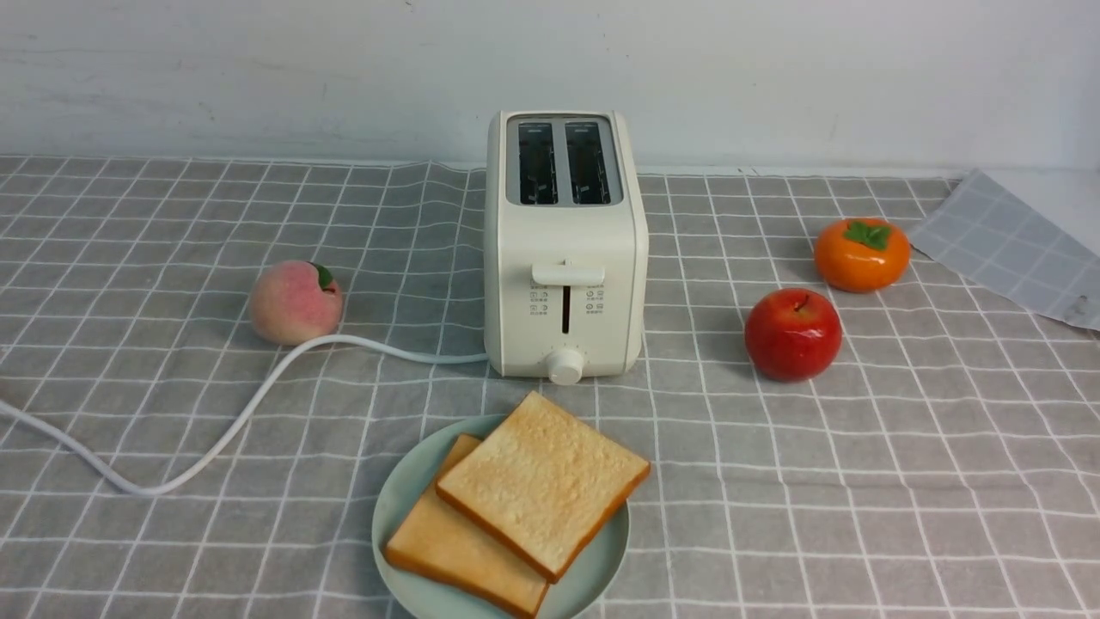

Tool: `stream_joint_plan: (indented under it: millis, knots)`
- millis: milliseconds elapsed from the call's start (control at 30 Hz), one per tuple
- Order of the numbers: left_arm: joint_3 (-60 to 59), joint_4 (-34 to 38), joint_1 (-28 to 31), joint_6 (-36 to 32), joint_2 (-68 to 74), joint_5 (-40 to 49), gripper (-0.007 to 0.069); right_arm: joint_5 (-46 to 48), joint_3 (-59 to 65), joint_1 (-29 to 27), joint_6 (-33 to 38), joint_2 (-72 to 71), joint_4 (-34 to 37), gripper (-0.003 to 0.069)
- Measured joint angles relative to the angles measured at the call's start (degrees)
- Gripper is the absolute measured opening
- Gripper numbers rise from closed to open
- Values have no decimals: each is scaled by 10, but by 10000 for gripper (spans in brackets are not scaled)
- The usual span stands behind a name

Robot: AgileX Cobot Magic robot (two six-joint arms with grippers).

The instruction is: Take toasted bread from bread machine on grey coffee table place on plate.

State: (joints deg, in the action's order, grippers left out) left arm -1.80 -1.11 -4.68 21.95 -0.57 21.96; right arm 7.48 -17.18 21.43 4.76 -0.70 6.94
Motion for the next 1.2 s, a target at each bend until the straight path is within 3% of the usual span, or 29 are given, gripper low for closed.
stream_joint_plan:
  millis: [167, 367, 467, 600, 1200]
  knots:
    - [0, 0, 0, 0, 0, 0, 70, 11, 66, -9, 1, 0, -30, 92]
    - [0, 0, 0, 0, 0, 1, 70, 46, 168, -105, 1, 0, -37, 98]
    - [0, -1, 0, 0, 0, 2, 70, 128, 184, -169, 1, 0, -38, 104]
    - [0, -1, 0, 0, 0, 2, 70, 139, 182, -200, 0, 0, -37, 108]
    - [0, -1, 0, 0, 0, 2, 91, 142, 182, -219, -8, 0, -34, 132]
